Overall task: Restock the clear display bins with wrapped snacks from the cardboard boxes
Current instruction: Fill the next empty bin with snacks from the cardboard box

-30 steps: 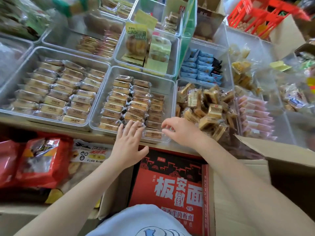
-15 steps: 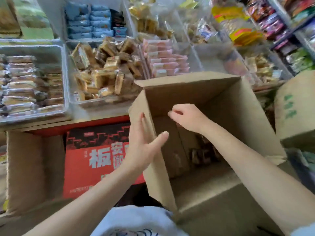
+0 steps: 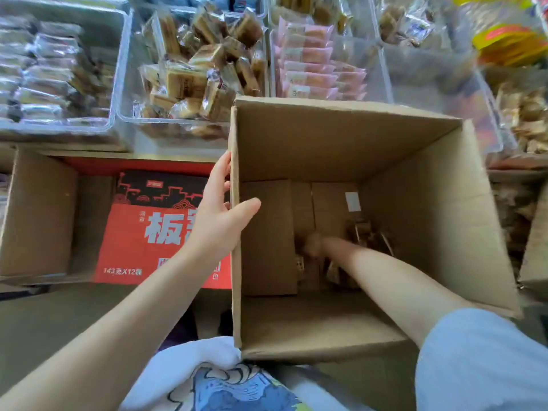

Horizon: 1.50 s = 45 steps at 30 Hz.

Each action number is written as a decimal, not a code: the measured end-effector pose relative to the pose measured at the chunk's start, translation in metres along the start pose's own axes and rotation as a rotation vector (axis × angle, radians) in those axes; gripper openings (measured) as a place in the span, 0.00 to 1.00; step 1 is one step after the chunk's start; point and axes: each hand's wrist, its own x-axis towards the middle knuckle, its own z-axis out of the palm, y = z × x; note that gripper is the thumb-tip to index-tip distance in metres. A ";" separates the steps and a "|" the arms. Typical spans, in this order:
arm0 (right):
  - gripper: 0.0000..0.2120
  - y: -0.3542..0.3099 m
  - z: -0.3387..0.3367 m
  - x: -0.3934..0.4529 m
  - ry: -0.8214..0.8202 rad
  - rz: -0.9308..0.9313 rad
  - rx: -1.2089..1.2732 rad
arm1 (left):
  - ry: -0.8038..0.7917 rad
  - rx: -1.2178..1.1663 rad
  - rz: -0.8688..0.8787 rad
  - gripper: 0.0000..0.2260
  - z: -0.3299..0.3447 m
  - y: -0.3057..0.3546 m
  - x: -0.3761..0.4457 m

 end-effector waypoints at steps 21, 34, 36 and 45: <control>0.04 -0.018 -0.127 -0.162 0.306 -0.503 0.582 | -0.142 0.101 -0.004 0.43 -0.018 0.005 -0.001; 0.09 -0.236 -0.100 -0.237 0.606 -0.800 0.586 | 0.038 0.096 0.292 0.08 -0.190 0.056 0.033; 0.13 -0.273 -0.092 -0.234 0.665 -0.777 0.446 | -0.007 0.310 0.304 0.12 -0.231 0.047 0.048; 0.16 -0.436 -0.080 -0.175 0.740 -0.839 0.015 | 0.021 0.296 0.269 0.15 -0.357 0.007 0.122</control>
